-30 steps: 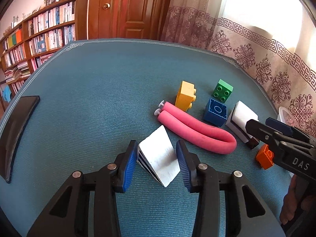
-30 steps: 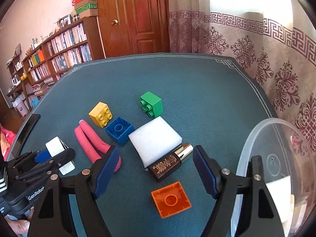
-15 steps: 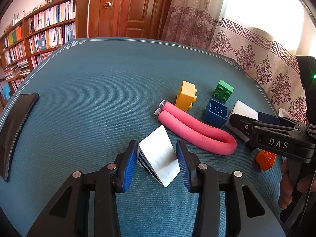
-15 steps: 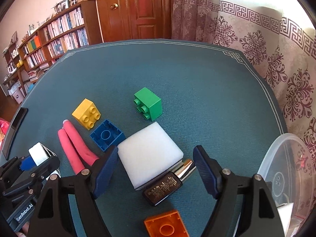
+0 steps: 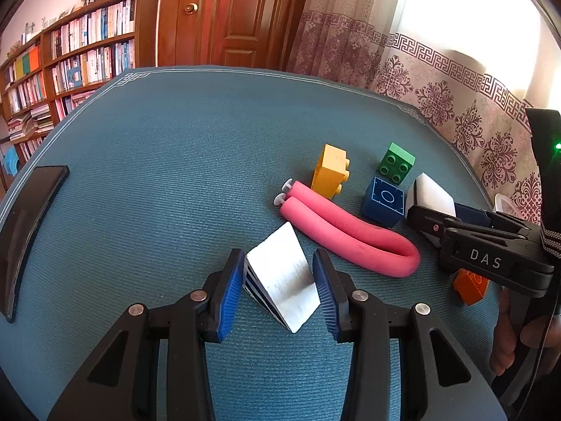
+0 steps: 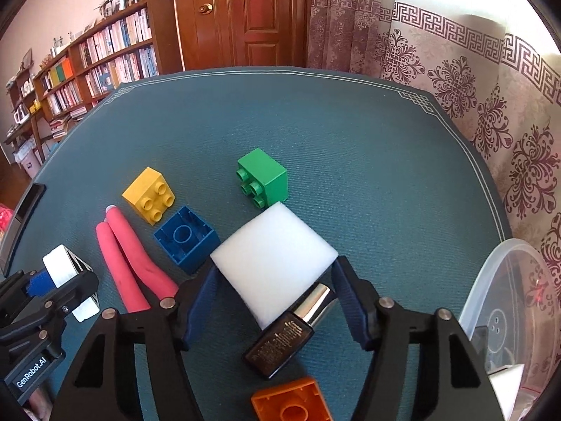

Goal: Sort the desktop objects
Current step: 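Close the right gripper on the white sponge block and lift it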

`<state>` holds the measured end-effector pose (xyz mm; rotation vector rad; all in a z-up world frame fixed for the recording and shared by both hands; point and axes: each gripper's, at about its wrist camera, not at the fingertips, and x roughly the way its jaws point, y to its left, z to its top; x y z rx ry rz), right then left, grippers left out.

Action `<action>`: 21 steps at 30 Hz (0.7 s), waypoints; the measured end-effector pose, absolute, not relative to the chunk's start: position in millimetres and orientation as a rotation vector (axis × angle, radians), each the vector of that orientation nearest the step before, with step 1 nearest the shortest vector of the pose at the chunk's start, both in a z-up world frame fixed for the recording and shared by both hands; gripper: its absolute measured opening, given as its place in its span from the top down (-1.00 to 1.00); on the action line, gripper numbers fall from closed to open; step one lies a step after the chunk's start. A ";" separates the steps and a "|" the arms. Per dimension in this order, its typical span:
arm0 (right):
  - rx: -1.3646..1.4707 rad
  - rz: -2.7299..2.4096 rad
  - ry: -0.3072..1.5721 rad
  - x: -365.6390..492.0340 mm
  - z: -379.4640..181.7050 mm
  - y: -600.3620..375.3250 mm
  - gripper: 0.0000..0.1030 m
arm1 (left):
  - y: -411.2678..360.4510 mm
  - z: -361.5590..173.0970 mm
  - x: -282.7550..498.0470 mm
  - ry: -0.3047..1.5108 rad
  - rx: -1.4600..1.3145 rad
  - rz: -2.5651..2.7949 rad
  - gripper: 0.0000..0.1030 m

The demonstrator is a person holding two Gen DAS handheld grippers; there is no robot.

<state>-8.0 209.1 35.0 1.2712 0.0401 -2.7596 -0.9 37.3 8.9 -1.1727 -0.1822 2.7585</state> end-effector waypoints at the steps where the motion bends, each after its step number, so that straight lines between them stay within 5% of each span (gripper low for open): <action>1: 1.263 -2.764 0.025 -6.9 36.7 209.2 -0.25 | 37.6 9.0 -1.1 -0.187 -1.172 2.757 0.16; 21: 1.105 -2.870 -0.210 45.9 66.9 234.9 -0.23 | 38.3 16.9 5.0 -0.224 -1.114 2.713 0.16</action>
